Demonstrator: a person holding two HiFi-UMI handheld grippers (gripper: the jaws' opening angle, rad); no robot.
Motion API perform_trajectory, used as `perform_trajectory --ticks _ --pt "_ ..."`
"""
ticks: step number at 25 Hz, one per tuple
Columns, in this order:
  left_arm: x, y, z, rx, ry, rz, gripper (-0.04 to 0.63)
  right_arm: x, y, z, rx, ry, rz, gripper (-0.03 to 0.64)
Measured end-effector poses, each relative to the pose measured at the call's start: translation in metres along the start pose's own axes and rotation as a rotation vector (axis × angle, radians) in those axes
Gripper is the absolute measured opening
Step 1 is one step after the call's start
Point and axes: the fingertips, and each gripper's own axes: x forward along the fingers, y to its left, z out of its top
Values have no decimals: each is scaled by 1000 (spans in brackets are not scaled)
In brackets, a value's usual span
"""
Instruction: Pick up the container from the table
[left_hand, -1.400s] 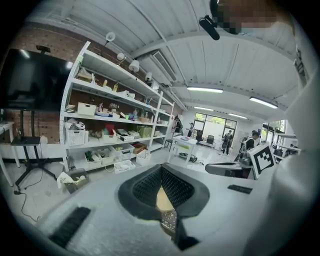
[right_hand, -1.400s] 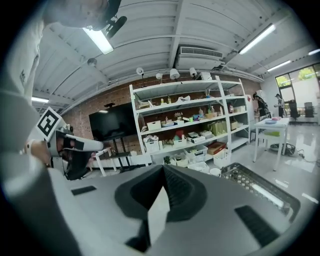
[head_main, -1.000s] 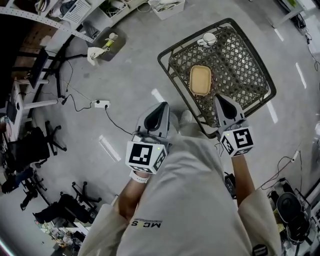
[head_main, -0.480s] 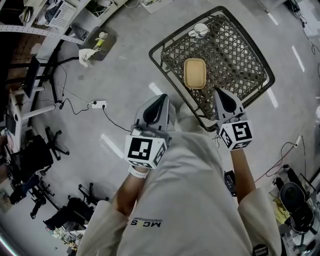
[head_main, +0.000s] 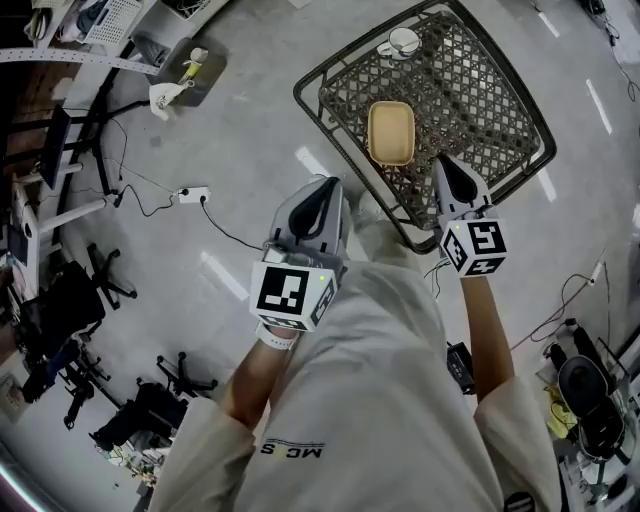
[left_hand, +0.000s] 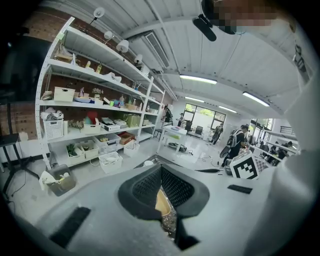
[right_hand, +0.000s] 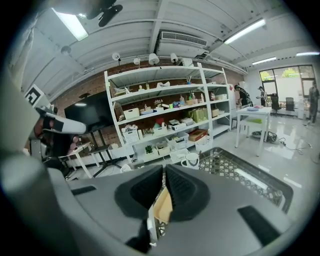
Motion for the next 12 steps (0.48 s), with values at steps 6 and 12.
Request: perform_trajectory --ticks 6,12 --pt "10 8 -13 -17 39 1 23 30 -13 -24 17 51 -15 20" --pt "19 10 -31 -33 80 -12 23 55 -25 -55 32 109 -35 47"
